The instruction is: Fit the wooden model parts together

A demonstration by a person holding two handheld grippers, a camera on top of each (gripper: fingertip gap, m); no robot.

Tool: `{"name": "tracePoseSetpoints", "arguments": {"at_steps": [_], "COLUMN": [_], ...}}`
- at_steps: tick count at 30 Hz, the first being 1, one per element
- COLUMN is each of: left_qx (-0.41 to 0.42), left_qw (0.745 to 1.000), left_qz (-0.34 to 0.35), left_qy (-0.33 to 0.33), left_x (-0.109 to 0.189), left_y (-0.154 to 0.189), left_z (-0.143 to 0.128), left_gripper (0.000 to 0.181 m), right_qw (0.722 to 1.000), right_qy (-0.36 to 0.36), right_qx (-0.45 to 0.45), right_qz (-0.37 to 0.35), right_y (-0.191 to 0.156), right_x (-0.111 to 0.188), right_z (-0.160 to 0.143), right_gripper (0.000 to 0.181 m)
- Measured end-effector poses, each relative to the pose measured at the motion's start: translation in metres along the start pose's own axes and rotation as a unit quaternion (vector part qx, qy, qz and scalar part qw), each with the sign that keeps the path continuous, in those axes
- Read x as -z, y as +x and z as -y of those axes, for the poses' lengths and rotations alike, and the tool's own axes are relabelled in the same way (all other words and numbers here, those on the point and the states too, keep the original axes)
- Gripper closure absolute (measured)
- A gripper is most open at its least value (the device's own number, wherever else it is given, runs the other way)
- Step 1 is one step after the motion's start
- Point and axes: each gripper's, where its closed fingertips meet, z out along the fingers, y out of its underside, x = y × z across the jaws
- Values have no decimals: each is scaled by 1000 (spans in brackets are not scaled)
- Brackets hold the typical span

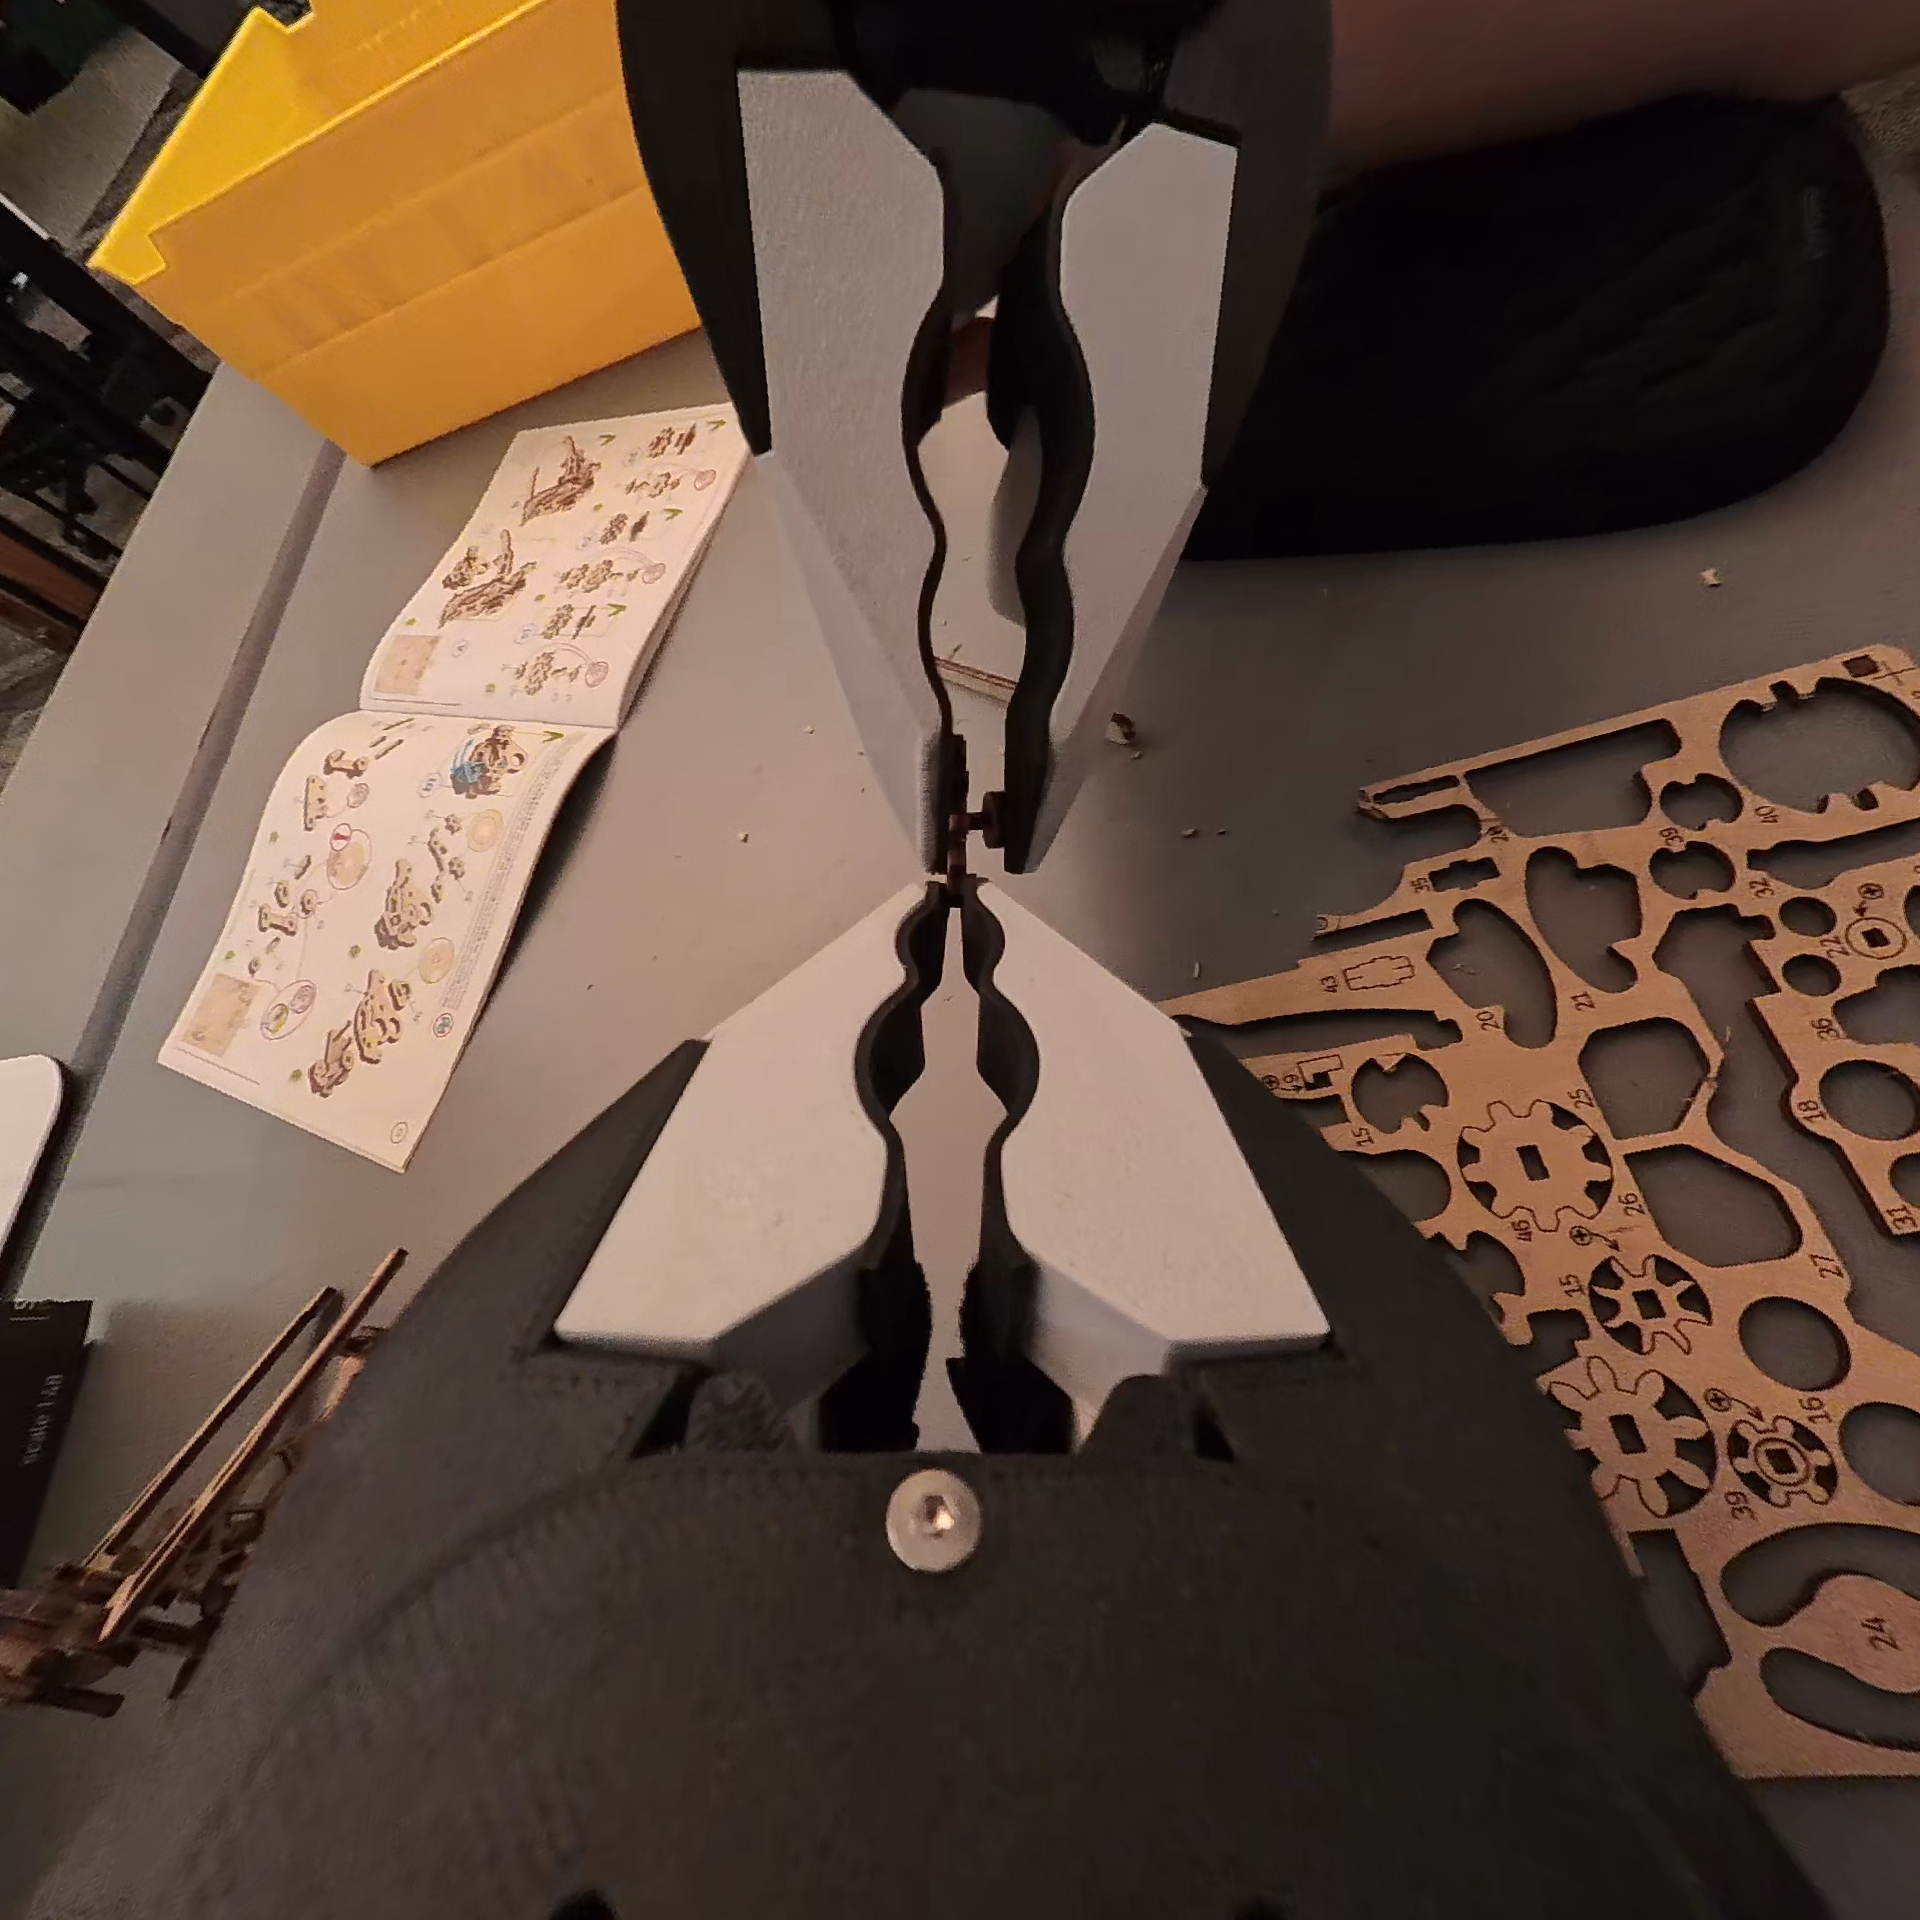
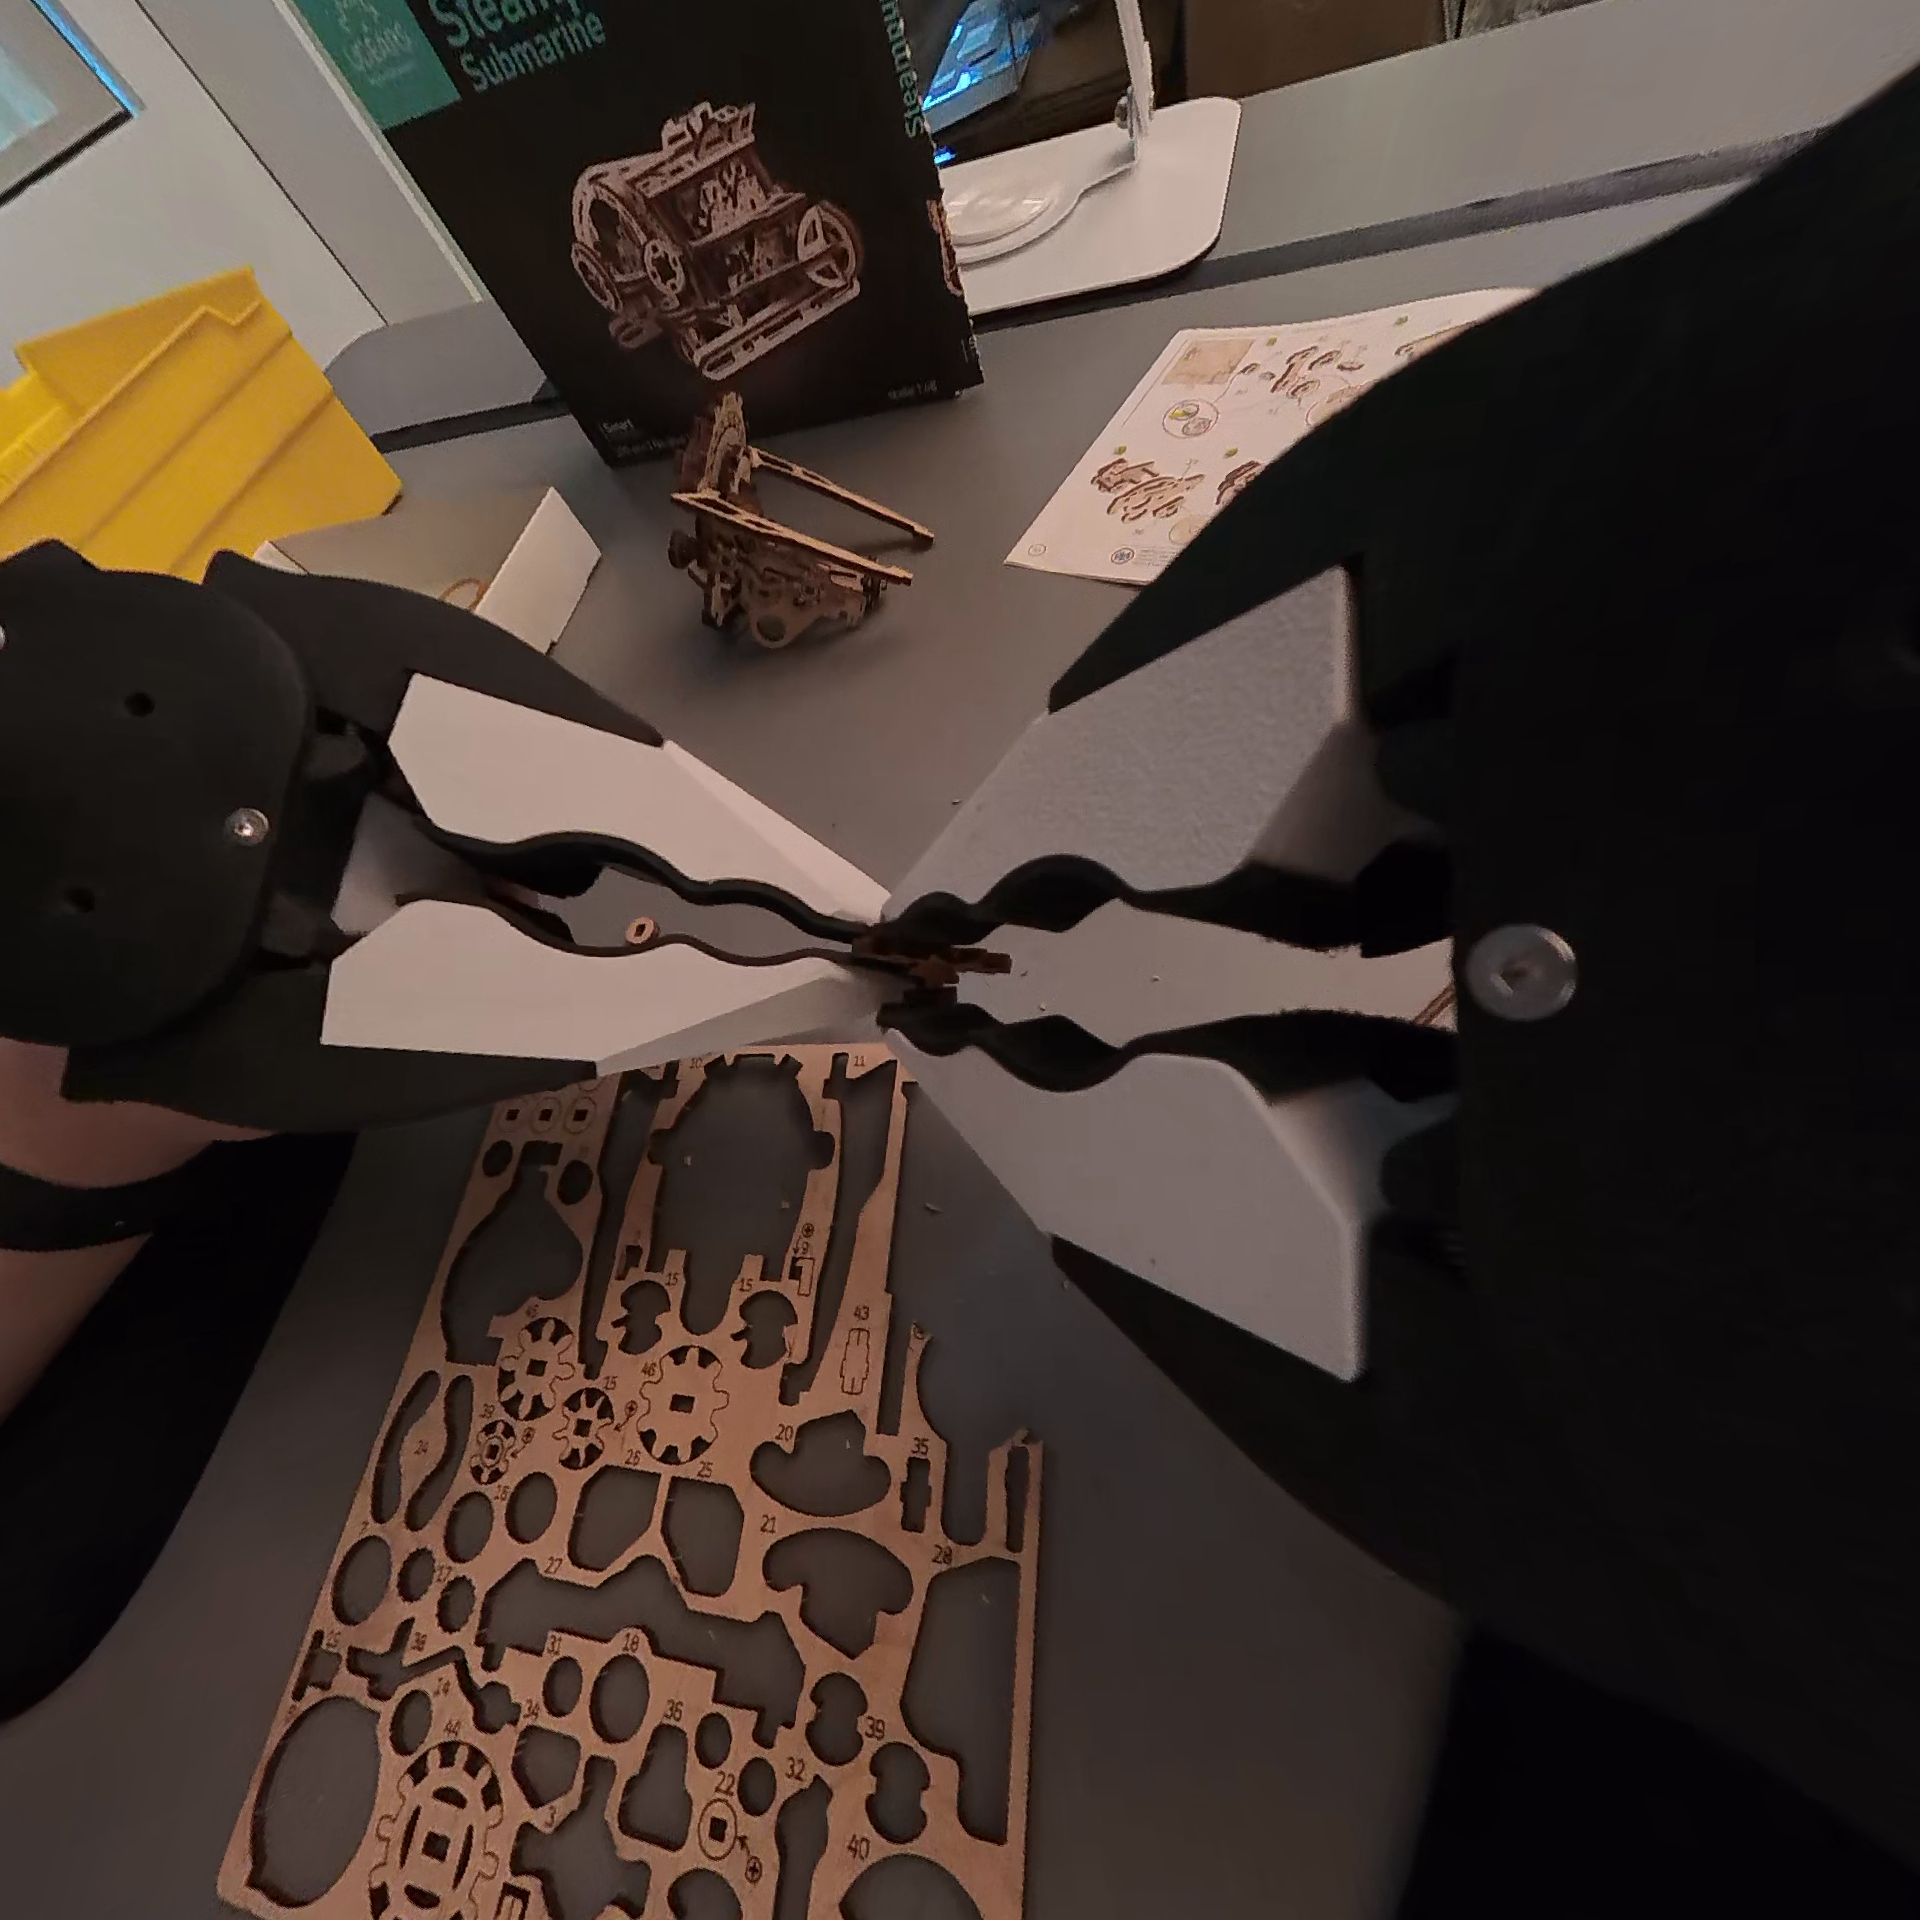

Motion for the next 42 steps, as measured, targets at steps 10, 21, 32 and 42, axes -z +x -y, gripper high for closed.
{"name": "tracePoseSetpoints", "arguments": {"at_steps": [10, 21, 32, 42], "left_qx": [8, 11, 4, 93], "left_qw": [1000, 1000, 999, 990], "left_qz": [0, 3, 1, 2], "left_qy": [-15, -23, -40, 104], "left_x": [-3, -3, -6, 17], "left_y": [0, -1, 3, -16], "left_z": [-4, -8, -11, 25], "left_gripper": [181, 181, 181, 181], "right_qw": [999, 999, 991, 986], "right_qy": [-30, -23, 9, 115], "right_qx": [-18, -38, -118, -121], "right_qz": [7, 6, 62, 1], "right_y": [-1, 0, -4, 25], "right_x": [-3, -6, -7, 27], "right_z": [-4, -4, -8, 15], "right_gripper": [171, 173, 172, 164]}}
